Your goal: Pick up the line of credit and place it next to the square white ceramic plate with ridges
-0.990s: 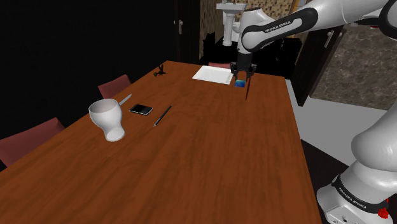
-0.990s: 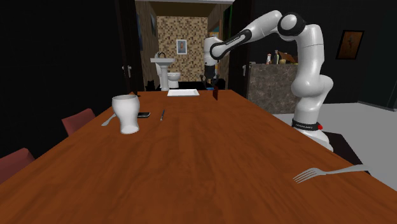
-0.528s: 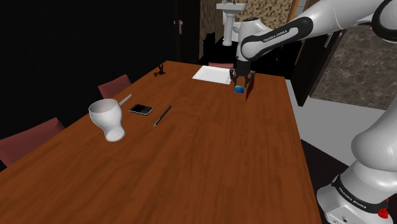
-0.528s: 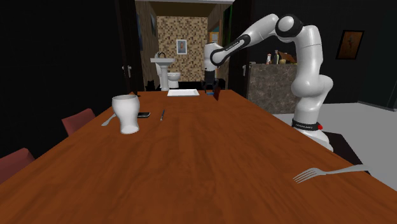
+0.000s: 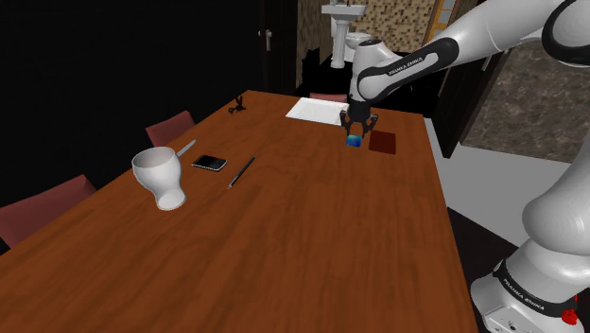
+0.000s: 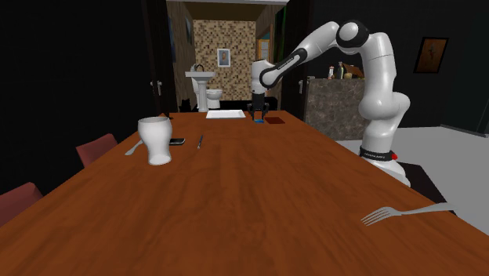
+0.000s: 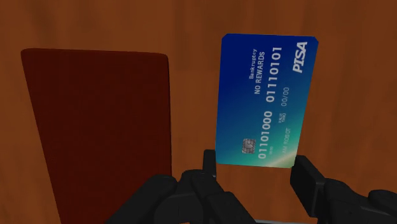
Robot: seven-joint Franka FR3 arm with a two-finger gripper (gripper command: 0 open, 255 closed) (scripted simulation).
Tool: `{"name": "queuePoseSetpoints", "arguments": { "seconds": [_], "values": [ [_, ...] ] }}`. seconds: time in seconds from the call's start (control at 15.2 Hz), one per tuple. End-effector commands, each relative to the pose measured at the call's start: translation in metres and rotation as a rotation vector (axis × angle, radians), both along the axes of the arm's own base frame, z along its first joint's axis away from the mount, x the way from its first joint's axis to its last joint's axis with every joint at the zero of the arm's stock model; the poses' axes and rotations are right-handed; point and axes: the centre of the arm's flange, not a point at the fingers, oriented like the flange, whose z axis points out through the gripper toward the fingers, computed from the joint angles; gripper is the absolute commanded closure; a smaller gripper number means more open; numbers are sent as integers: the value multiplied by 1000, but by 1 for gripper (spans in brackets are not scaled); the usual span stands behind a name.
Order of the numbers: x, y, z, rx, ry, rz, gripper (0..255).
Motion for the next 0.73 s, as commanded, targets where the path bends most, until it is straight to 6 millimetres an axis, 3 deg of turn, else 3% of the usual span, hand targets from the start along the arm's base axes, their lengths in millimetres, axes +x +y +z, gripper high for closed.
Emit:
{"name": "queuePoseSetpoints", "arguments": {
  "seconds": [0.0, 0.26, 0.33, 0.66],
  "values": [
    [0, 0, -1, 0, 0, 0, 255],
    [0, 0, -1, 0, 0, 0, 255],
    [0, 0, -1, 0, 0, 0, 0],
    [0, 0, -1, 0, 0, 0, 0]
  ]
}}
